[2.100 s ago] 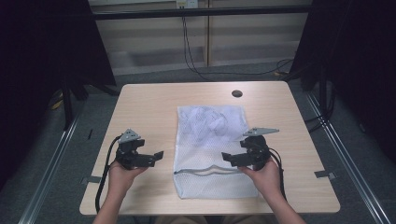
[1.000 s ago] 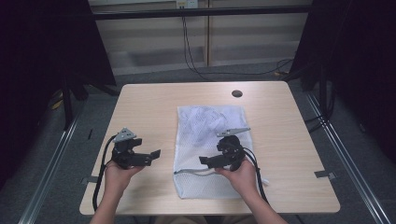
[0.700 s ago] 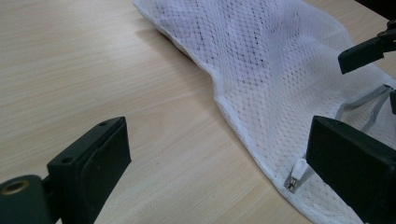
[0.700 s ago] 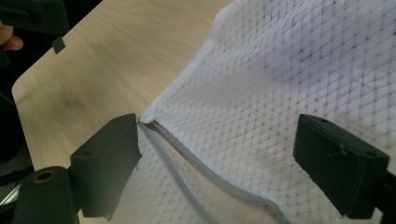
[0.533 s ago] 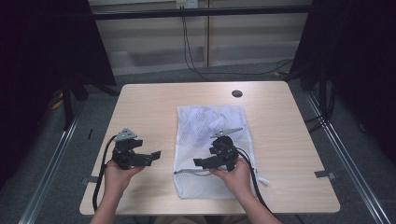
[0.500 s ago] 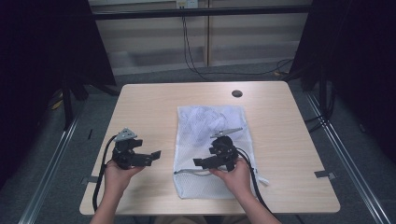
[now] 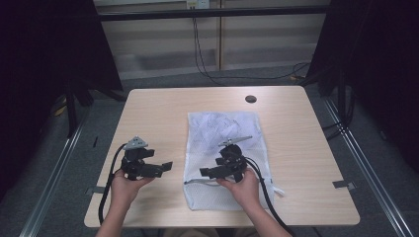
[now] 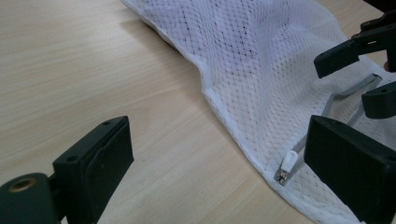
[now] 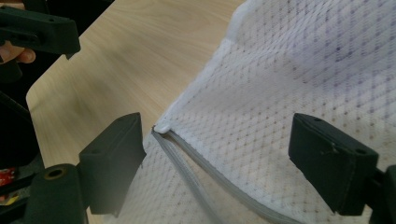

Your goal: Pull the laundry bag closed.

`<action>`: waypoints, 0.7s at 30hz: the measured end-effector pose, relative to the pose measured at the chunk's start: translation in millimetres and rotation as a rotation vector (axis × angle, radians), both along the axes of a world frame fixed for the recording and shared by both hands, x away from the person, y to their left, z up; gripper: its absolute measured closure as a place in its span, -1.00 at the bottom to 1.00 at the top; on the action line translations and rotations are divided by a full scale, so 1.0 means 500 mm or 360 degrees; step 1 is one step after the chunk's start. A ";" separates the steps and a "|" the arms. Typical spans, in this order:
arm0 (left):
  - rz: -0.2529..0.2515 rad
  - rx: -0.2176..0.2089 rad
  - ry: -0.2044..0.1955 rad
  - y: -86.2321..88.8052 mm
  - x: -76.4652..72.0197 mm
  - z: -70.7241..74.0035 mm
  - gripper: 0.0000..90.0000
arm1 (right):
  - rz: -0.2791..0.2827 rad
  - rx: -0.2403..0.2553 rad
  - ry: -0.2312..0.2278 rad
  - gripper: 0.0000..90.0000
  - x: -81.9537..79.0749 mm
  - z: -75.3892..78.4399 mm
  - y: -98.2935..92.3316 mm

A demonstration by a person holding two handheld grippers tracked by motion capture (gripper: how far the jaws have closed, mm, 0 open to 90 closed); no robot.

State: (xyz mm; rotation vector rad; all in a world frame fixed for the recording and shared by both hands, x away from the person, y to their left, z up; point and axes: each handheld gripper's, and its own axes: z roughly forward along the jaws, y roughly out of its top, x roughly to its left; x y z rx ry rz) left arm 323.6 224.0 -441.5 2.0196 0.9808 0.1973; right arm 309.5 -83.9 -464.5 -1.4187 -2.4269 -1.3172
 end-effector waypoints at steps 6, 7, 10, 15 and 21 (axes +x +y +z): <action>-0.0021 -0.0001 0.0011 0.000 0.000 -0.001 -0.79 | 0.0022 0.0034 0.0015 -0.53 0.002 -0.005 0.011; -0.0019 0.0003 0.0011 0.000 0.000 -0.001 -0.79 | 0.0021 0.0031 0.0015 -0.53 0.003 -0.006 0.015; -0.0019 -0.0005 0.0014 0.000 -0.001 -0.001 -0.77 | 0.0031 0.0028 0.0017 -0.52 0.004 -0.007 0.020; -0.0024 -0.0003 0.0017 0.002 0.000 0.000 -0.79 | 0.0042 0.0020 0.0023 -0.49 0.004 -0.008 0.027; -0.0024 -0.0007 0.0022 0.002 -0.001 0.001 -0.81 | 0.0071 0.0021 0.0040 -0.41 0.002 -0.013 0.041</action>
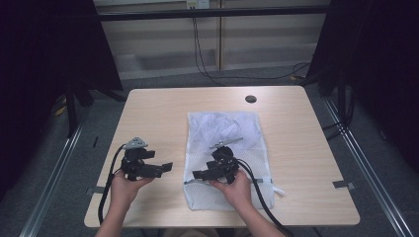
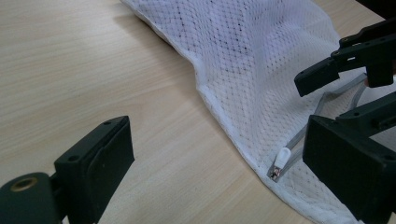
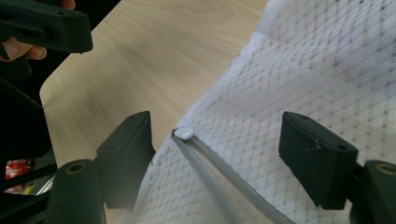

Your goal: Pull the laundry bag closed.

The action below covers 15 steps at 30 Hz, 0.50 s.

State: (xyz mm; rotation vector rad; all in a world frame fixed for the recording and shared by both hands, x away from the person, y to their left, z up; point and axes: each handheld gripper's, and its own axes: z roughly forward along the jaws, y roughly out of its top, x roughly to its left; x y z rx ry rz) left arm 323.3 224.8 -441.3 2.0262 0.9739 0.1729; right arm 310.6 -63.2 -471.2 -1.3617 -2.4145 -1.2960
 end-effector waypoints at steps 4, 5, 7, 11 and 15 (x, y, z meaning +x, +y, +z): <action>0.0002 -0.0008 0.0004 0.000 0.001 0.000 -0.81 | 0.0020 0.0005 0.0011 -0.36 0.002 -0.002 0.006; 0.0003 -0.0011 0.0007 0.000 0.001 0.000 -0.80 | 0.0020 0.0008 0.0012 -0.35 0.002 -0.002 0.007; 0.0002 -0.0008 0.0010 0.001 0.001 0.000 -0.80 | 0.0019 0.0009 0.0015 -0.33 0.002 -0.003 0.009; 0.0017 -0.0007 0.0014 0.001 0.002 0.000 -0.80 | 0.0031 0.0024 0.0031 -0.23 0.003 -0.005 0.017; 0.0021 -0.0004 0.0018 0.002 0.001 0.000 -0.80 | 0.0080 0.0020 0.0079 -0.11 0.004 -0.010 0.029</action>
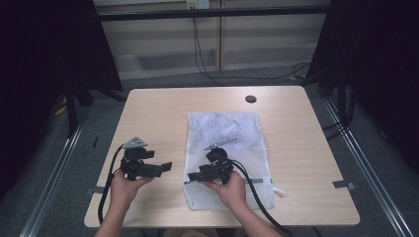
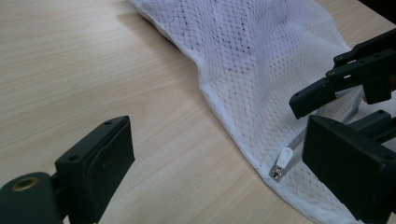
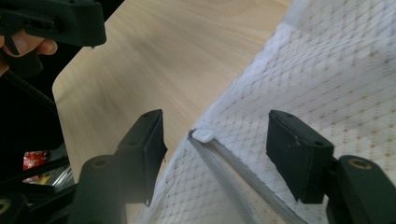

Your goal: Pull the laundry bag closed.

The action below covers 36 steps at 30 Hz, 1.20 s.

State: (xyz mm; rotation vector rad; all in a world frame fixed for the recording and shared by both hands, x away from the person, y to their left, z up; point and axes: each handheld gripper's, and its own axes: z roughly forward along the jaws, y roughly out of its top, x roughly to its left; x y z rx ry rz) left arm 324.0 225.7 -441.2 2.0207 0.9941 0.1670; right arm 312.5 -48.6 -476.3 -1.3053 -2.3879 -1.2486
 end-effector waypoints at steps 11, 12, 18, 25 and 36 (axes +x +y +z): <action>-0.0004 0.0012 -0.0001 0.000 0.001 0.000 -0.80 | 0.0028 -0.0013 0.0037 -0.06 0.007 -0.005 0.017; -0.0003 0.0012 -0.0002 0.000 0.001 0.000 -0.80 | 0.0028 -0.0013 0.0037 -0.06 0.007 -0.005 0.017; -0.0007 0.0010 0.0005 0.000 0.001 -0.001 -0.79 | 0.0034 -0.0005 0.0049 -0.01 0.009 -0.007 0.021; -0.0010 0.0012 0.0005 -0.001 0.001 -0.001 -0.79 | 0.0046 0.0005 0.0078 0.08 0.010 -0.011 0.025; -0.0010 0.0020 0.0016 0.000 0.001 -0.002 -0.78 | 0.0054 -0.0012 0.0094 0.17 0.012 -0.015 0.034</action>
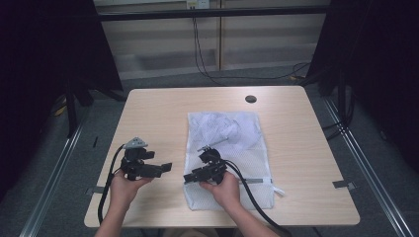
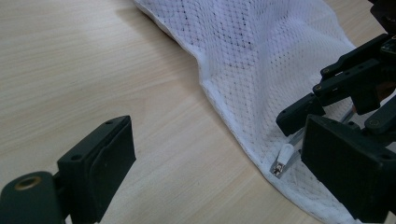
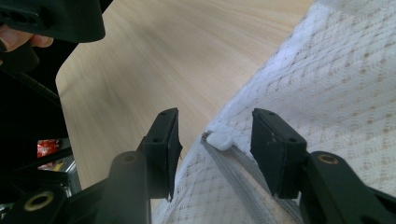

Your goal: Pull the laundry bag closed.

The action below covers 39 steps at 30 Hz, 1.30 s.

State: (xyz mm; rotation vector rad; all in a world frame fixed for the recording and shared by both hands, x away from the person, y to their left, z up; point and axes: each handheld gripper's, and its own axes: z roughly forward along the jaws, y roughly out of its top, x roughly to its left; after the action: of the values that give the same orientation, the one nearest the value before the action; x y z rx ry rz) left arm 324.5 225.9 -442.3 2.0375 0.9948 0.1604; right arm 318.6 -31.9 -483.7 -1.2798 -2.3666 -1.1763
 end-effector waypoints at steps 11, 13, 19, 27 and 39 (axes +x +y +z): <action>0.0010 0.0003 0.0000 0.001 -0.001 0.000 -0.78 | 0.0034 -0.0001 0.0034 0.32 -0.002 -0.007 0.008; 0.0010 0.0011 -0.0004 0.002 0.000 0.000 -0.78 | 0.0030 0.0012 0.0045 0.36 -0.001 -0.007 0.010; 0.0011 0.0016 0.0000 0.002 0.000 -0.001 -0.78 | 0.0021 0.0023 0.0044 0.46 -0.001 -0.007 0.010; 0.0011 0.0022 0.0002 0.002 -0.001 -0.001 -0.78 | 0.0024 0.0003 0.0081 0.54 -0.001 -0.011 0.015; 0.0005 0.0027 0.0010 0.001 -0.001 -0.003 -0.78 | 0.0021 -0.0031 0.0096 0.66 -0.001 -0.021 0.025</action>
State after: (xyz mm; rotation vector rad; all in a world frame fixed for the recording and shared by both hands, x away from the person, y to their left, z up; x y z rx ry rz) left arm 324.2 226.5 -443.6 2.0528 1.0041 0.1643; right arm 318.1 -19.3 -494.0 -1.2855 -2.3450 -1.0978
